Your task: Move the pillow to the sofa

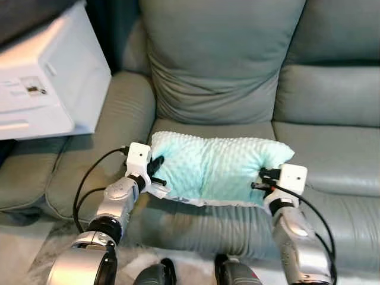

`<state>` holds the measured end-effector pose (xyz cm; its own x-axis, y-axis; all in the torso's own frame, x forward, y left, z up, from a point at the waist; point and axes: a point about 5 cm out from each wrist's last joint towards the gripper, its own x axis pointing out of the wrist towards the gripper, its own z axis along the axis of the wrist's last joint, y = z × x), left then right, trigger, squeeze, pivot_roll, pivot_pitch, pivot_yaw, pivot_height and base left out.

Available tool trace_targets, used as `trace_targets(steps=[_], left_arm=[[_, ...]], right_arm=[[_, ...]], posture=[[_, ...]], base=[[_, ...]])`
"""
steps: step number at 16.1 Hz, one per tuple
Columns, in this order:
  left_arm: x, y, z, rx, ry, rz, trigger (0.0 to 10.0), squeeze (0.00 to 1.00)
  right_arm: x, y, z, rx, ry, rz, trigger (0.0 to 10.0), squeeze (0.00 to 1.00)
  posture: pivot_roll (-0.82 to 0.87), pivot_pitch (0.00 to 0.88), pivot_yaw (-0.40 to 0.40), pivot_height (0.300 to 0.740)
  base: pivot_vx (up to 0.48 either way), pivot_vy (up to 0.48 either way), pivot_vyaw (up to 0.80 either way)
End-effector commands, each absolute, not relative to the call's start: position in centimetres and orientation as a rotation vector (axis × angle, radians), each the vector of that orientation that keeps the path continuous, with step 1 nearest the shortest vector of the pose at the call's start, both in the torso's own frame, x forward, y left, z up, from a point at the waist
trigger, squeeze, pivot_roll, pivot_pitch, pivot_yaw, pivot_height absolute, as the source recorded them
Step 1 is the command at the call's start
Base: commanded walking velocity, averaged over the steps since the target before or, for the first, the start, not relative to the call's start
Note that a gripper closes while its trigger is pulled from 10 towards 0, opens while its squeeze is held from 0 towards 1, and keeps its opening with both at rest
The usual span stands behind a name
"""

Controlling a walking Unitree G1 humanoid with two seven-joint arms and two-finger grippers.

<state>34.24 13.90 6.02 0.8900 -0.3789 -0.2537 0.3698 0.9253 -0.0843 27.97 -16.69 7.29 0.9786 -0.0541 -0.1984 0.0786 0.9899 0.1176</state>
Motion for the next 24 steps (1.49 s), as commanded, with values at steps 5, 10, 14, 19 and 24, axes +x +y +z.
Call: trace_targets(steps=[5, 10, 14, 19, 24], left_arm=[[33.8, 13.8, 5.3, -0.066, 0.278, -0.352, 10.0, 0.89], [33.8, 13.8, 5.2, -0.044, 0.253, -0.301, 10.0, 1.00], [33.1, 13.9, 4.3, 0.002, 0.275, -0.284, 10.0, 1.00], [32.1, 14.0, 3.2, 0.037, 0.300, -0.287, 10.0, 1.00], [31.6, 15.1, 2.8, 0.035, 0.294, -0.273, 10.0, 1.00]], right_arm=[[28.8, -16.6, 6.7, 0.111, 0.193, -0.081, 10.0, 1.00], [29.1, -16.3, 6.2, 0.111, 0.193, -0.064, 10.0, 1.00], [28.4, -15.9, 5.3, 0.101, 0.219, -0.023, 10.0, 1.00], [27.4, -15.5, 4.1, 0.109, 0.262, -0.011, 10.0, 1.00], [27.6, -15.0, 4.9, 0.010, 0.252, 0.008, 10.0, 1.00]], posture=[[-0.11, 0.307, 0.087, 0.740], [-0.11, 0.303, 0.079, 0.740], [-0.12, 0.296, 0.079, 0.740], [-0.11, 0.293, 0.078, 0.740], [-0.11, 0.296, 0.074, 0.740]], base=[[0.000, 0.000, 0.00], [0.000, 0.000, 0.00], [0.000, 0.000, 0.00], [0.000, 0.000, 0.00], [0.000, 0.000, 0.00]])
